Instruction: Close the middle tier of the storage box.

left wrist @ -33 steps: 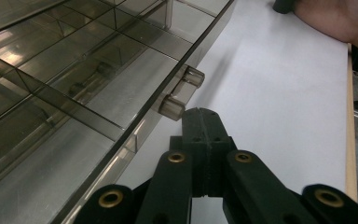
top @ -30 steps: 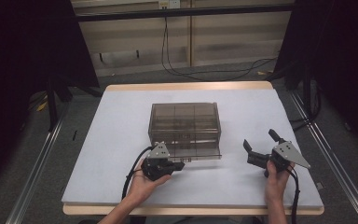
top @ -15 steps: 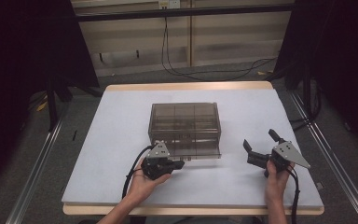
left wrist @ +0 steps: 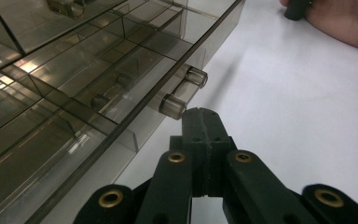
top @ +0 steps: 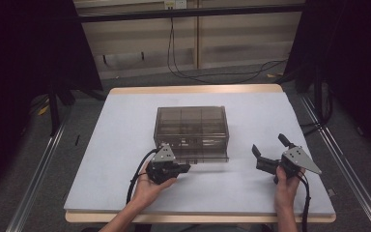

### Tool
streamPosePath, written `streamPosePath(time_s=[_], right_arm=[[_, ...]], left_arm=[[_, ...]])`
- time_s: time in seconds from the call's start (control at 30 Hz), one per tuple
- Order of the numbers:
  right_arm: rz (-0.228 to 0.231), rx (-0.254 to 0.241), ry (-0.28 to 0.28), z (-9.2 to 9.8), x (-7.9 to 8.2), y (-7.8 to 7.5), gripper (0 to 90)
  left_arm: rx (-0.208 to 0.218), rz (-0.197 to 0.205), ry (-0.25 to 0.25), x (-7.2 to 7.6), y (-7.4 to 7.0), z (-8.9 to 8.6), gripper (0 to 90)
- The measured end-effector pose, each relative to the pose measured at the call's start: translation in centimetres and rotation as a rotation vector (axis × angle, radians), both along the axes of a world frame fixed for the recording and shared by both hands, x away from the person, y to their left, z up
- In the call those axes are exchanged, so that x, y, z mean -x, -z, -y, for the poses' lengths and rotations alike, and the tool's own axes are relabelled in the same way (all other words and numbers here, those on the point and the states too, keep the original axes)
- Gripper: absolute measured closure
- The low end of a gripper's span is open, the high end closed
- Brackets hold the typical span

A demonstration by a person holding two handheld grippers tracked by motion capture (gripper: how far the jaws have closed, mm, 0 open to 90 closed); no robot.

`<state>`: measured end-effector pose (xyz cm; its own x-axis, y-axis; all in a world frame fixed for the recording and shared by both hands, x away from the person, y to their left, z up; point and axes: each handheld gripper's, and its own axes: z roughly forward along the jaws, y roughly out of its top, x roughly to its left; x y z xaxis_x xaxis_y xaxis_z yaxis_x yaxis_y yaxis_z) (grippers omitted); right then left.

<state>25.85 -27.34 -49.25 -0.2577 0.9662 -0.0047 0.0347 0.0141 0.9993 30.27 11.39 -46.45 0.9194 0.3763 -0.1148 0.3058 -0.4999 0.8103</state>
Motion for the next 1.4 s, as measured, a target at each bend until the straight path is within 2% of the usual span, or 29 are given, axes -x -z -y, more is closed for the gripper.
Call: streamPosePath(time_s=[0.43, 0.63, 0.8, 0.97, 1.17, 1.3, 1.4], right_arm=[[0.001, -0.002, -0.002, 0.0, -0.02, 0.01, 0.0], [0.0, -0.002, -0.003, 0.0, -0.03, 0.01, 0.0], [0.001, -0.002, -0.004, -0.01, -0.04, 0.01, 0.0], [0.0, -0.002, -0.002, 0.0, -0.02, 0.01, 0.0], [0.0, -0.003, -0.001, 0.01, -0.01, 0.0, 0.0], [0.001, -0.002, -0.001, 0.01, -0.01, 0.01, 0.0], [0.0, -0.004, -0.003, -0.01, 0.01, 0.01, 0.0]], left_arm=[[0.015, 0.0, -0.01, -0.11, 0.0, 0.06, 90.0], [0.0, 0.002, -0.008, -0.16, -0.19, -0.04, 90.0], [0.019, 0.006, -0.01, -0.33, -0.55, 0.01, 90.0], [-0.008, 0.009, -0.006, -0.42, -0.54, -0.07, 90.0], [-0.01, 0.012, -0.011, -0.5, -0.6, -0.2, 90.0], [0.018, 0.001, -0.031, -0.55, -0.63, -0.36, 90.0], [0.014, 0.004, -0.032, -0.59, -0.67, -0.36, 90.0]])
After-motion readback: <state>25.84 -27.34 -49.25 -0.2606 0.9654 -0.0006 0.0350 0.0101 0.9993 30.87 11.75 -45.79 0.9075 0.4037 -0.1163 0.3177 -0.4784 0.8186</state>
